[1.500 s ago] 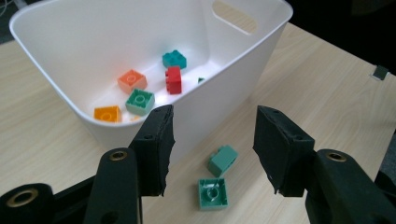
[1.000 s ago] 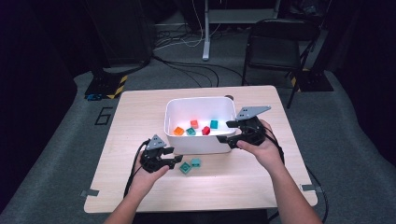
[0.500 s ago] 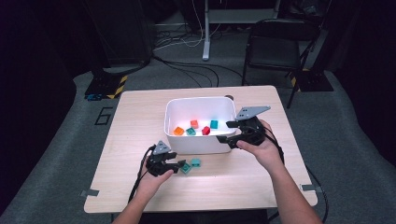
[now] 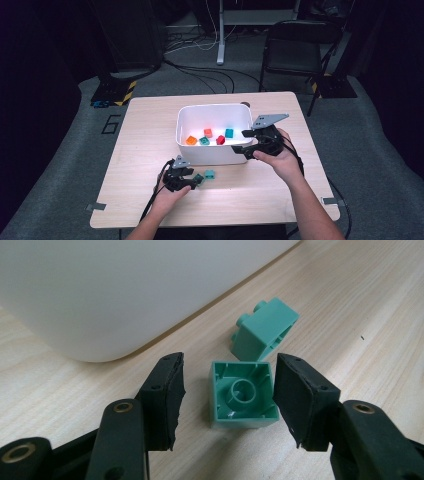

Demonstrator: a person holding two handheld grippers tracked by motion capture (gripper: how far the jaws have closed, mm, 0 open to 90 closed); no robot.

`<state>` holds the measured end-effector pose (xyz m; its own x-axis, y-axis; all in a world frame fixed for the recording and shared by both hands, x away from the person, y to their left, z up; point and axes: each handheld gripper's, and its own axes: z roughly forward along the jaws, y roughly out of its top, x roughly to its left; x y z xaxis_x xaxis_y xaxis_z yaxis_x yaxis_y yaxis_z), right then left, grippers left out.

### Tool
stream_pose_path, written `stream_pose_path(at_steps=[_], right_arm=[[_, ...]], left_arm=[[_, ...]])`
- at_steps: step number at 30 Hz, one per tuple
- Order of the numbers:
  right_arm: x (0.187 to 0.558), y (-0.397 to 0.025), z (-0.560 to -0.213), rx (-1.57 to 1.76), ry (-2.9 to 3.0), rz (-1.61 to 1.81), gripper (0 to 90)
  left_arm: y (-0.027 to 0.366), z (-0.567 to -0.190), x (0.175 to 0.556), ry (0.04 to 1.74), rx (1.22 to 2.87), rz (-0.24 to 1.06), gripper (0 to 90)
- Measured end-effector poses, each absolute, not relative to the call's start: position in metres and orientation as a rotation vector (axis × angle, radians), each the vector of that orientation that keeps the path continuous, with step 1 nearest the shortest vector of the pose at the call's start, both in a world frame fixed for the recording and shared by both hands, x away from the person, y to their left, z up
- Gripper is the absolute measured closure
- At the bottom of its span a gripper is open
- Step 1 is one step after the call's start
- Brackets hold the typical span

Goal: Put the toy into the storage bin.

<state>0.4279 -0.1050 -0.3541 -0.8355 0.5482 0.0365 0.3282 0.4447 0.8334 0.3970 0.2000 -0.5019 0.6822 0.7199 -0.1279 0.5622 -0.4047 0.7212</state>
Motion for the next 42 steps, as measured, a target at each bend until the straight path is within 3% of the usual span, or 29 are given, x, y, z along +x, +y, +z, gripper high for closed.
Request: stream_pose_path(at_steps=[13, 23, 37, 42], right_arm=[[0.428, -0.106, -0.354, 0.770, 2.459, 1.340, 30.6], [0.429, -0.104, -0.356, 0.763, 2.464, 1.335, 30.6], [0.429, -0.103, -0.357, 0.761, 2.470, 1.332, 30.6], [0.430, -0.103, -0.358, 0.764, 2.472, 1.331, 30.6]], left_arm=[[0.195, -0.501, 0.392, 0.962, 2.133, 0.251, 46.3], [0.190, -0.504, 0.389, 0.945, 2.180, 0.237, 38.0], [0.185, -0.510, 0.389, 0.949, 2.232, 0.268, 56.9], [0.185, -0.508, 0.389, 0.946, 2.245, 0.262, 58.1]])
